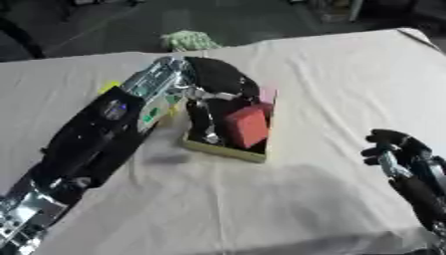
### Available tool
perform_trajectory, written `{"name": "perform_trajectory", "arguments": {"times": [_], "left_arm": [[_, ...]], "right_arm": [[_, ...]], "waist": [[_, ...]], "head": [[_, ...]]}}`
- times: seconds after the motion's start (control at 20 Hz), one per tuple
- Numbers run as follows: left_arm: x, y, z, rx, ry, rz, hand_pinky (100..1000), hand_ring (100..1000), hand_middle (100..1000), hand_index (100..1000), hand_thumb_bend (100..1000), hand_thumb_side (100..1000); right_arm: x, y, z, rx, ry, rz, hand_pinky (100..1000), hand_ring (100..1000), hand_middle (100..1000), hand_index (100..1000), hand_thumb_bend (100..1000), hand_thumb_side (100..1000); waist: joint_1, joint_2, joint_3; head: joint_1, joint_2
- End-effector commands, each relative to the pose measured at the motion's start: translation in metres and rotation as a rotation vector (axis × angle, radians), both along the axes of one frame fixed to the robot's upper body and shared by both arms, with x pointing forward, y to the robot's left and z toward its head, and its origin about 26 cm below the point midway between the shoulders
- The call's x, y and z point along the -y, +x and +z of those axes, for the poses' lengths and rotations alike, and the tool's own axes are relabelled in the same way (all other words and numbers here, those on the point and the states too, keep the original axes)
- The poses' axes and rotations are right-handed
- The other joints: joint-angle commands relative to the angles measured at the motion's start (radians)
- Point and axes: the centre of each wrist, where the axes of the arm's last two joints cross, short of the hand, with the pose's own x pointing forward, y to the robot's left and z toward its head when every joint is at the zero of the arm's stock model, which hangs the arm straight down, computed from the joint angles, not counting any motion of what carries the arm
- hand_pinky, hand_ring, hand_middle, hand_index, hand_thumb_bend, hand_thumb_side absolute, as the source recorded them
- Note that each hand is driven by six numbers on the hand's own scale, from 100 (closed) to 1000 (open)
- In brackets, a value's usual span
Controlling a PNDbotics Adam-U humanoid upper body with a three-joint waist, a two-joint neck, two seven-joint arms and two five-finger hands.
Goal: Pick up objects on the table and place them in the box.
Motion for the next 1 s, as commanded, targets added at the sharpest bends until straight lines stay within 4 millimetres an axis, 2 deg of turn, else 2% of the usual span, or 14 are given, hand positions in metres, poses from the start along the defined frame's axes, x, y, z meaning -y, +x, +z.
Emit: {"name": "perform_trajectory", "arguments": {"times": [0.05,0.3,0.5,0.7,1.0], "left_arm": [[-0.028,0.002,0.032,0.061,-0.049,0.064,889,889,839,923,519,423],[-0.096,0.012,0.038,0.014,-0.059,0.307,877,873,821,919,520,432],[-0.130,0.018,0.020,-0.093,-0.057,0.472,869,856,800,902,492,398],[-0.145,0.027,0.003,-0.189,-0.070,0.578,857,836,788,892,451,354],[-0.146,0.037,-0.018,-0.229,-0.127,0.632,855,833,792,894,409,357]], "right_arm": [[0.005,0.000,0.004,0.021,-0.014,-0.023,658,665,710,778,100,486],[0.006,0.000,0.004,0.022,-0.022,-0.028,659,665,710,778,100,488],[0.007,0.000,0.004,0.023,-0.025,-0.030,659,665,710,779,100,489],[0.006,0.000,0.003,0.021,-0.024,-0.028,659,665,710,779,100,490],[0.006,0.000,0.003,0.018,-0.022,-0.025,660,664,710,779,100,493]], "waist": [[0.001,-0.020,0.013],[0.007,-0.023,0.015],[0.010,-0.022,0.015],[0.008,-0.022,0.016],[0.002,-0.021,0.013]], "head": [[-0.021,0.004],[-0.025,0.004],[-0.029,0.004],[-0.029,0.004],[-0.024,0.004]]}}
